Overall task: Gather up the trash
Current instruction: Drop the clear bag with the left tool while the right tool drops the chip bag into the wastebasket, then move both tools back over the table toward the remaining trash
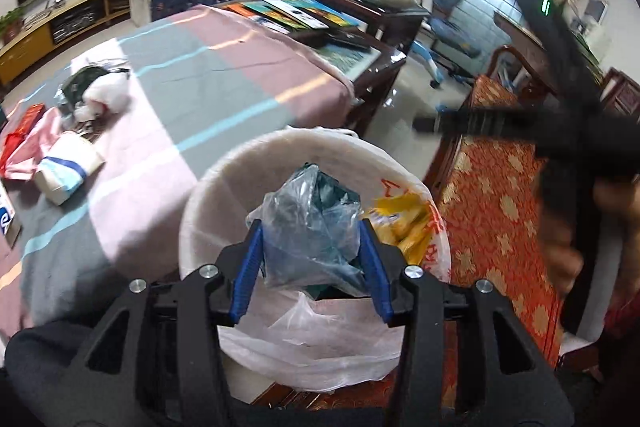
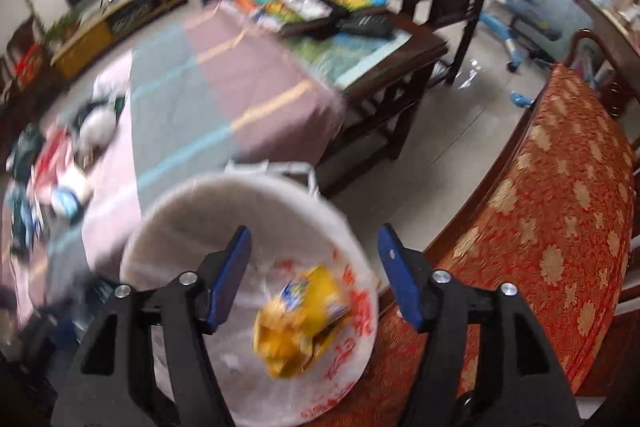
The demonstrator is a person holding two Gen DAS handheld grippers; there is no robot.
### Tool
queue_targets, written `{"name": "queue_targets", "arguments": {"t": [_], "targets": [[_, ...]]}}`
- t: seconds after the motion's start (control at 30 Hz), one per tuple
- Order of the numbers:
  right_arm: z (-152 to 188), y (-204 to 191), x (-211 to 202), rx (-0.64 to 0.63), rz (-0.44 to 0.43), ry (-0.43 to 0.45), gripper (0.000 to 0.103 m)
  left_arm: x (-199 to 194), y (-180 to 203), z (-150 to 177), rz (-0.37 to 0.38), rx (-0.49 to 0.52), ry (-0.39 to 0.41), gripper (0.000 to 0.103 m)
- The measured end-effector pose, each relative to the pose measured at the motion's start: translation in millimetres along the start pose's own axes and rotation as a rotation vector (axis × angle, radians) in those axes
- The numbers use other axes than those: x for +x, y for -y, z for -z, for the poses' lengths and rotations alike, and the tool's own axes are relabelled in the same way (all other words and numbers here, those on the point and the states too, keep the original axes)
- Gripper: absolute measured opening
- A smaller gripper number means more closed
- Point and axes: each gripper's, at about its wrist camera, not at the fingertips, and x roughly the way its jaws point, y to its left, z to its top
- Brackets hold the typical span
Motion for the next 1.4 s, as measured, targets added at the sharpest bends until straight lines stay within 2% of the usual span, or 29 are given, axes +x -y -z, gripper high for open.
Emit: {"name": "queue_targets", "arguments": {"t": [0.07,0.13,0.17,0.2,0.27,0.33,0.4,0.53,0.67,0.87,1.3,1.4], "targets": [[-7,4,-8,0.015,-0.003,0.033,0.067,9,-1,0,0.022,0.004,-0.022,0.06],[-12,2,-16,0.017,0.004,0.07,0.067,14,-5,1,0.029,-0.008,-0.039,0.082],[-15,0,-17,0.015,0.002,0.082,0.067,14,-8,2,0.026,-0.014,-0.039,0.084],[-15,-4,-17,0.012,-0.002,0.087,0.068,12,-12,2,0.023,-0.019,-0.032,0.085],[-13,-15,-15,-0.004,-0.018,0.076,0.068,5,-22,1,-0.031,-0.032,-0.007,0.086],[-9,-29,-14,-0.032,-0.041,0.057,0.068,-9,-36,-1,-0.164,-0.066,0.03,0.087],[-5,-46,-13,-0.072,-0.056,0.052,0.068,-26,-50,-2,-0.261,-0.103,0.069,0.088],[0,-76,-16,-0.135,-0.084,0.048,0.068,-59,-79,-6,-0.381,-0.199,0.136,0.091],[4,-96,-18,-0.182,-0.092,0.049,0.068,-87,-98,-5,-0.444,-0.257,0.175,0.091],[8,-108,-19,-0.204,-0.097,0.043,0.068,-107,-122,1,-0.513,-0.31,0.194,0.092],[21,-139,-8,-0.261,-0.119,-0.001,0.068,-127,-151,11,-0.589,-0.399,0.229,0.092],[27,-153,0,-0.284,-0.129,-0.032,0.068,-144,-163,19,-0.671,-0.477,0.284,0.092]]}}
